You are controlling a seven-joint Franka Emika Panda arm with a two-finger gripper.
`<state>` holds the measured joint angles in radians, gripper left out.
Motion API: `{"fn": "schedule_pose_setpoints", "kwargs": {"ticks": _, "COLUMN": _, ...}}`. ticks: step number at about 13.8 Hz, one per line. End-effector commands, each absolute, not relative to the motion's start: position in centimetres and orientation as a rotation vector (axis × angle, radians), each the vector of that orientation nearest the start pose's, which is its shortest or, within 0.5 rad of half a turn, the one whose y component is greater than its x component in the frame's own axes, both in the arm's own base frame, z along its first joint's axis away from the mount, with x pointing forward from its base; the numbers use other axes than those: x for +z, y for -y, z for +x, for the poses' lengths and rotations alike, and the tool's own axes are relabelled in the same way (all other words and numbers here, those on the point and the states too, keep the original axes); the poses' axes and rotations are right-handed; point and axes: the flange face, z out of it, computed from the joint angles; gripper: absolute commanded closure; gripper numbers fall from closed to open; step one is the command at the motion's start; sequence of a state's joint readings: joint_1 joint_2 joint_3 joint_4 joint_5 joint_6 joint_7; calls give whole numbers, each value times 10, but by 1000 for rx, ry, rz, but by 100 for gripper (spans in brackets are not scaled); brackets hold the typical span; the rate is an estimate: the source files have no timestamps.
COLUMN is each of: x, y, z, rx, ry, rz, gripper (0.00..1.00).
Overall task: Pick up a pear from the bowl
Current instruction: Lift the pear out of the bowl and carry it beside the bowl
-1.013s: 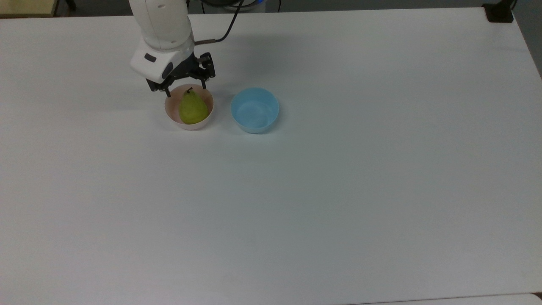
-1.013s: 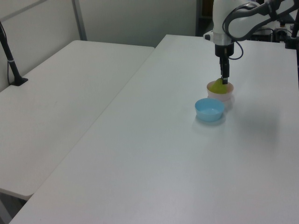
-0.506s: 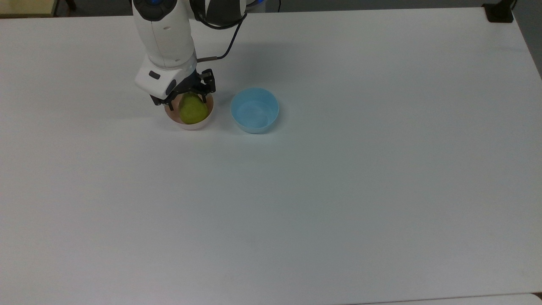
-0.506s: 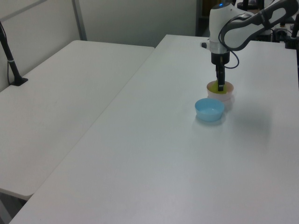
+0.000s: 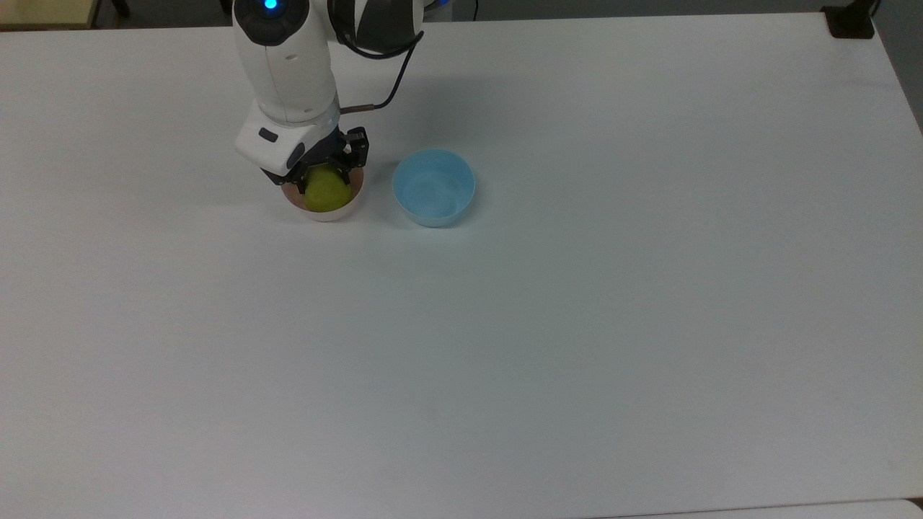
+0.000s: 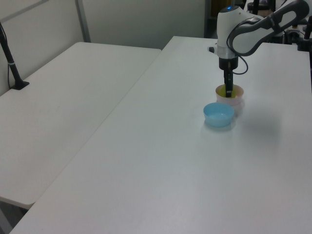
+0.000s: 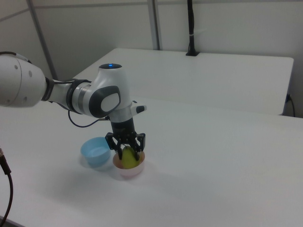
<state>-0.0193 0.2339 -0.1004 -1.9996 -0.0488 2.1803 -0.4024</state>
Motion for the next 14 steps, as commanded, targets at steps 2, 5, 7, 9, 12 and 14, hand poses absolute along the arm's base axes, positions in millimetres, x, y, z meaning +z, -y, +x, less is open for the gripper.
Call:
{"fn": "schedule_pose_setpoints", "kwargs": {"ticks": 2, "x": 349, "y": 63, "z": 582, "rx": 96, "ry": 482, "rz": -3158, "gripper": 62}}
{"fn": "schedule_pose_setpoints", "kwargs": {"ticks": 5, "x": 379, "y": 63, "z": 573, "rx": 126, "ry": 471, "rz": -3151, "gripper": 62}}
{"fn": "schedule_pose_setpoints", "kwargs": {"ticks": 7, "x": 399, "y": 64, "z": 569, "rx": 132, "ry": 462, "rz": -3148, "gripper": 62}}
{"fn": "schedule_pose_setpoints", "kwargs": {"ticks": 9, "x": 420, "y": 66, "z": 572, "rx": 172, "ry": 452, "rz": -3143, "gripper": 62}}
{"fn": "schedule_pose_setpoints", "kwargs": {"ticks": 12, "x": 451, "y": 72, "z": 579, "rx": 174, "ry": 434, "rz": -3147, "gripper": 62}}
{"fn": "schedule_pose_setpoints", "kwargs": {"ticks": 14, "x": 471, "y": 79, "z": 590, "rx": 102, "ry": 403, "rz": -3156, "gripper": 62}}
